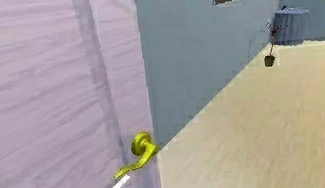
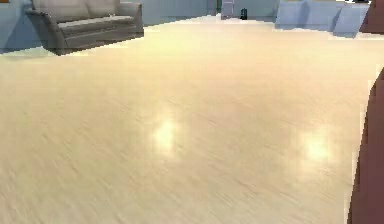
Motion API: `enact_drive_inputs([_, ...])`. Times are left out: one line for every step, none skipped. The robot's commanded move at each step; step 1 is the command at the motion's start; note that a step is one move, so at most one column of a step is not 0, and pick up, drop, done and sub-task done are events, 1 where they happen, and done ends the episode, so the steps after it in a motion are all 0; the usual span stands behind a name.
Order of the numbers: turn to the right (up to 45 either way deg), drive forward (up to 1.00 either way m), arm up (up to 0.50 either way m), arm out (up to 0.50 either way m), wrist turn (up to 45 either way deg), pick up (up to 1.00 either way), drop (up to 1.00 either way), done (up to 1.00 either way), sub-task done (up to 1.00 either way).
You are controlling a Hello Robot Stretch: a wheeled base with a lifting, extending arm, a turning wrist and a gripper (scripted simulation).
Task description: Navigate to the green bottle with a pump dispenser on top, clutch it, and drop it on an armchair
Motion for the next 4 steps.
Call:
enact_drive_inputs([36.0, 0.0, 0.0, 0.0, 0.0, 0.0, 0.0, 0.0, 0.0])
enact_drive_inputs([0.0, 0.15, 0.0, 0.0, 0.0, 0.0, 0.0, 0.0, 0.0])
enact_drive_inputs([-45.0, 0.0, 0.0, 0.0, 0.0, 0.0, 0.0, 0.0, 0.0])
enact_drive_inputs([-45.0, 0.0, 0.0, 0.0, 0.0, 0.0, 0.0, 0.0, 0.0])
